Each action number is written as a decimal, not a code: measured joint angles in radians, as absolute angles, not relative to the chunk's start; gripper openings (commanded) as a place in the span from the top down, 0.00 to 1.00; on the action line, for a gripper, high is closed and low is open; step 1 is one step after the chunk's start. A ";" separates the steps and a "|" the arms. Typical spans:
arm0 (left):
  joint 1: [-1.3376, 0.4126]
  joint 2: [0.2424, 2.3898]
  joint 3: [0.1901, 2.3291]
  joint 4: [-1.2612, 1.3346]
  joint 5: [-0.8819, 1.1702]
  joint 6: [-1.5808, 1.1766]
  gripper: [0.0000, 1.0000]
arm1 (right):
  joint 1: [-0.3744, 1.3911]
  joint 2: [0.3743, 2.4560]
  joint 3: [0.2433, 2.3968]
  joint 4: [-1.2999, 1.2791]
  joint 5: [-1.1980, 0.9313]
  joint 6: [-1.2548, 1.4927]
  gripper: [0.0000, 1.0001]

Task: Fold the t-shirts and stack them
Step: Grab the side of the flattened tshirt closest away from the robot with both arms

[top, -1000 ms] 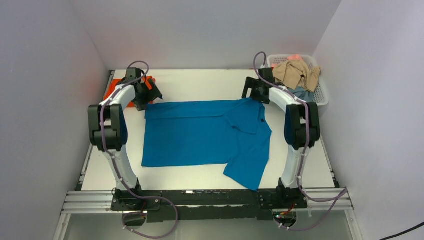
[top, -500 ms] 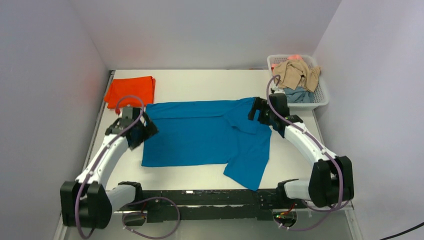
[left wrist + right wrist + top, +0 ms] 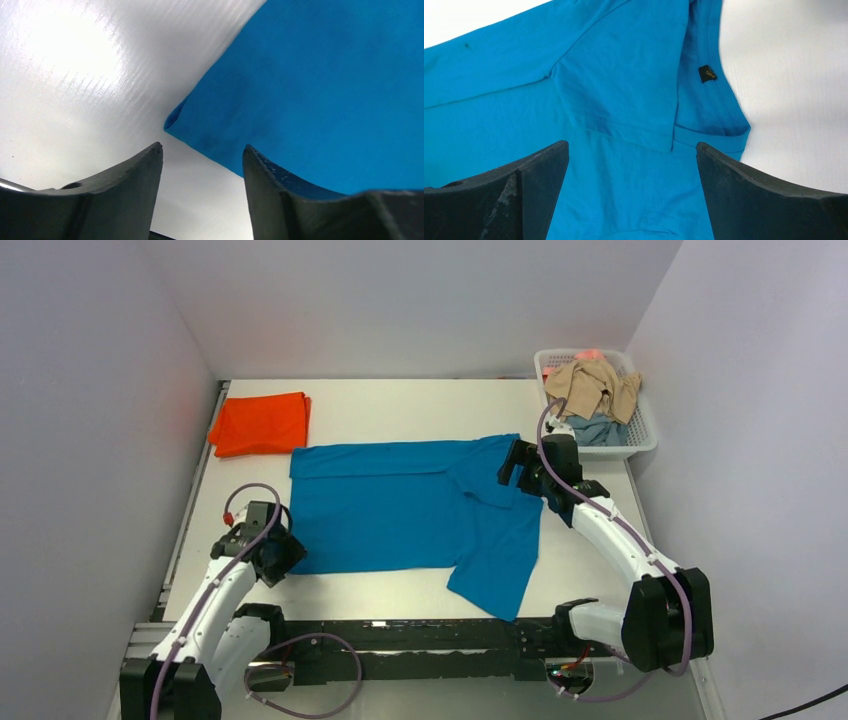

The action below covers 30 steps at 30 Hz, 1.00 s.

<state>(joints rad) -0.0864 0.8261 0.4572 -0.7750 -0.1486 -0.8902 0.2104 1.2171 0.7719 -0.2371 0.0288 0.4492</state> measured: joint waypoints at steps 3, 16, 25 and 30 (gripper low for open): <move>-0.086 0.858 0.448 -0.768 -0.147 -0.908 0.41 | 0.210 1.206 0.767 -0.231 0.039 0.449 0.00; -0.086 0.989 0.449 -0.697 -0.172 -0.938 0.81 | 0.210 1.207 0.767 -0.238 0.070 0.449 0.00; -0.087 1.028 0.466 -0.647 -0.170 -0.936 1.00 | 0.223 1.201 0.767 -0.314 0.085 0.449 0.00; -0.087 0.999 0.453 -0.646 -0.171 -0.921 1.00 | 0.410 1.203 0.773 -0.445 0.122 0.450 0.01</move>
<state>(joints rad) -0.0868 0.9989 0.4534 -0.6456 -0.1715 -0.9211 0.4095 1.2030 0.7727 -0.4454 0.1223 0.4503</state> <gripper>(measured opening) 0.015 0.997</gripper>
